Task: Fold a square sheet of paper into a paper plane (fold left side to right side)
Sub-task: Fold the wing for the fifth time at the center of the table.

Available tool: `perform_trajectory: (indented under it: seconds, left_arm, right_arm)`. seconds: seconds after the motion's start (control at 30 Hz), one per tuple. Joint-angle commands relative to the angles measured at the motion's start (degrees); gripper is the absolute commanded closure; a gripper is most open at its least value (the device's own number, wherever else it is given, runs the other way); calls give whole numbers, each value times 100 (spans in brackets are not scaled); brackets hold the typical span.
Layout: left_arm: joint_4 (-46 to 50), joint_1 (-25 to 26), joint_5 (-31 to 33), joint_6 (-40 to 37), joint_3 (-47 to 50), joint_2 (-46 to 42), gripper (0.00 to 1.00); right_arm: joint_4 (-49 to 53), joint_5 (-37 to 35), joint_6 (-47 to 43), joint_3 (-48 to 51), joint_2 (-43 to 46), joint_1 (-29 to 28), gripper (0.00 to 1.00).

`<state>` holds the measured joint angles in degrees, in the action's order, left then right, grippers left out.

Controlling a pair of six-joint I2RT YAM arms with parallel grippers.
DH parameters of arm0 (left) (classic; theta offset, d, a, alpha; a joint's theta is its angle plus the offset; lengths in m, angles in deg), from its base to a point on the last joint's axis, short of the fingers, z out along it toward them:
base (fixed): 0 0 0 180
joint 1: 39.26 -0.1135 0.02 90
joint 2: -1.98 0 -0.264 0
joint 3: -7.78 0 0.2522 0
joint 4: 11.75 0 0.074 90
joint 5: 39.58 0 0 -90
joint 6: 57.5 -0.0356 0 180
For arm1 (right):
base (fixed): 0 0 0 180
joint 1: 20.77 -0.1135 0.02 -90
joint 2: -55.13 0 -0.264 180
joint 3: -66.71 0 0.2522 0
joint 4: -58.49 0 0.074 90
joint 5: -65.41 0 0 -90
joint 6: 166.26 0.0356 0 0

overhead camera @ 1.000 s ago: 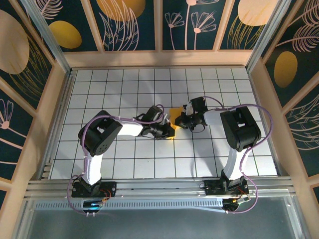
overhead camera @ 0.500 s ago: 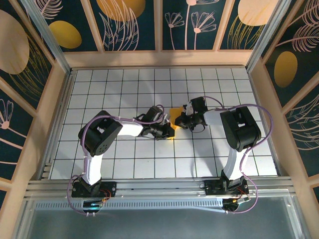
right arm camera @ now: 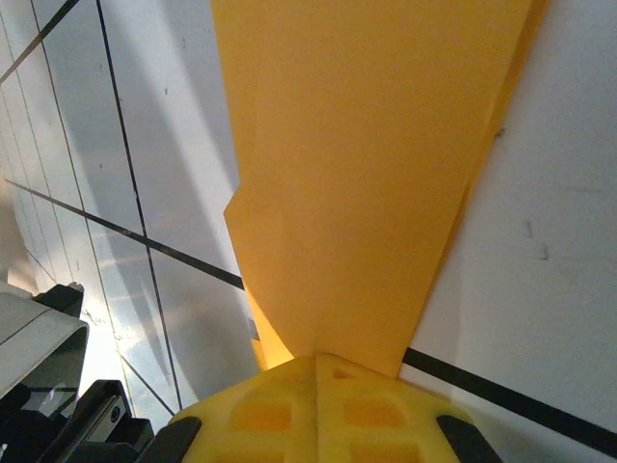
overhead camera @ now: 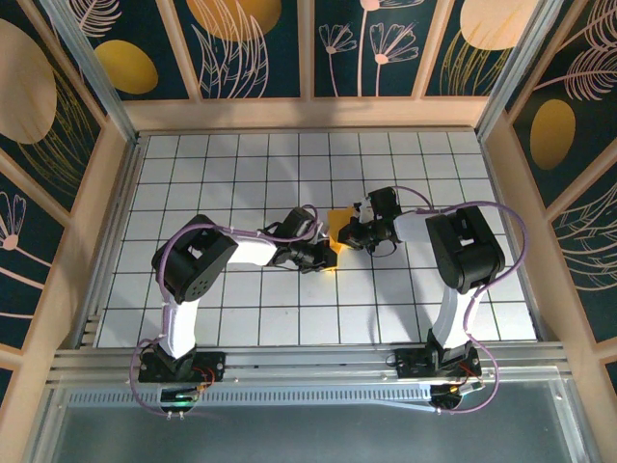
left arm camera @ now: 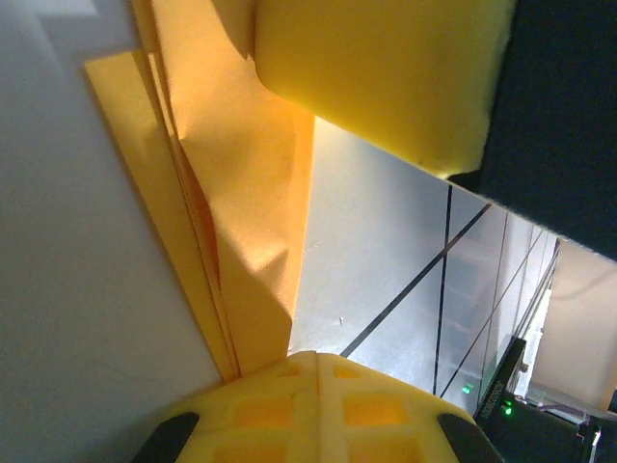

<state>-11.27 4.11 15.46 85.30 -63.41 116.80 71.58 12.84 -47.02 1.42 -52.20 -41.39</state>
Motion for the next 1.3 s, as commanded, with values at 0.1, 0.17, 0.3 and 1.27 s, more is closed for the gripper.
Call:
perform_trajectory:
  seconds: [0.1, 0.17, 0.3, 1.27]
  left_arm:
    - [415, 141, 69, -137, 29, 129, 100]
    - [464, 150, 106, -139, 72, 94, 100]
    - [666, 206, 191, -211, 98, 5, 100]
    - [502, 43, 467, -220, -17, -626, 100]
  right_arm:
    - [627, -896, -146, 128, -455, -19, 100]
    - [629, -904, -145, 117, -458, -20, 100]
    - [649, -905, -166, 83, -468, -20, 100]
    - [616, -887, -138, 117, -447, -70, 100]
